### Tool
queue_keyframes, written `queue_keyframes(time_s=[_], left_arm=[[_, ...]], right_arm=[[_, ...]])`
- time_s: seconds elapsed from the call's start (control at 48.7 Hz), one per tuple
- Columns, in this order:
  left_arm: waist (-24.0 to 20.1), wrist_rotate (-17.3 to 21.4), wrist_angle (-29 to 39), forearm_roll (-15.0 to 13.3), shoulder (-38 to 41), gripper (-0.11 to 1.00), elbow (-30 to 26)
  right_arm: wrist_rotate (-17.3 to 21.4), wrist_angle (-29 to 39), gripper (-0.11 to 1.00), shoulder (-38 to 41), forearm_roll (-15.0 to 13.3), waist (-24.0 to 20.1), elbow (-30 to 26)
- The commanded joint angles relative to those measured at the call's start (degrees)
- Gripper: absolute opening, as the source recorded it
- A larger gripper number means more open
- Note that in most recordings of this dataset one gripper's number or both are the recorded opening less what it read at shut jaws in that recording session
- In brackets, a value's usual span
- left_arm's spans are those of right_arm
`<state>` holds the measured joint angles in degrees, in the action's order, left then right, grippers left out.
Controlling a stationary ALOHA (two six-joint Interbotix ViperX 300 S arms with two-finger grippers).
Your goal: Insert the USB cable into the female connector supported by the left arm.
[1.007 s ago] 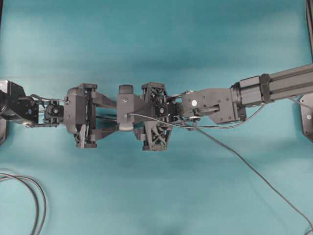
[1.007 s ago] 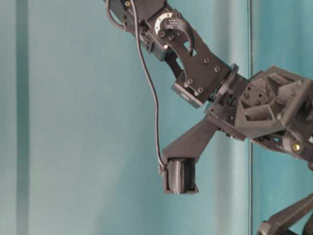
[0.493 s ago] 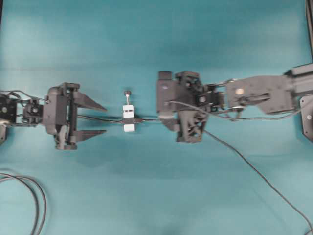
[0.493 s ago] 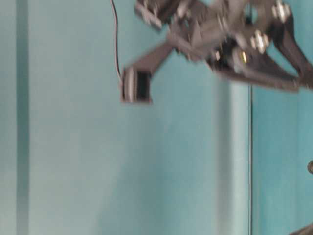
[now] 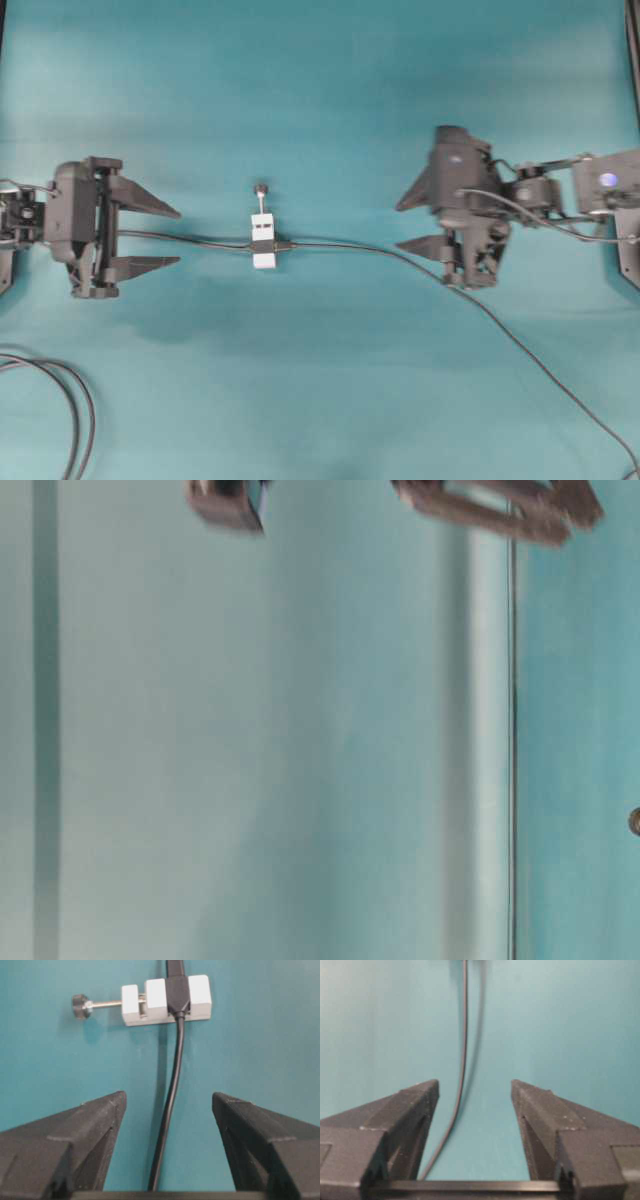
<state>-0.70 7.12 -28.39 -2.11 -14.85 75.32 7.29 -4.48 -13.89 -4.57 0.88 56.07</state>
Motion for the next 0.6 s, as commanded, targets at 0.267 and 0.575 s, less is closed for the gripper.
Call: queue_keyframes(time_s=[0.267,0.575], left_arm=[[-1.7,-2.8,6.2,-0.2,-15.3,0.77,3.7],[-1.3,-2.9,8.3,0.2,-33.2,0.77,5.5]], right_arm=[[-0.1,-11.2,0.63,-13.5,0.0,1.1,11.0],[0.3,-3.8,0.63,-23.3,0.0,0.9,15.6]])
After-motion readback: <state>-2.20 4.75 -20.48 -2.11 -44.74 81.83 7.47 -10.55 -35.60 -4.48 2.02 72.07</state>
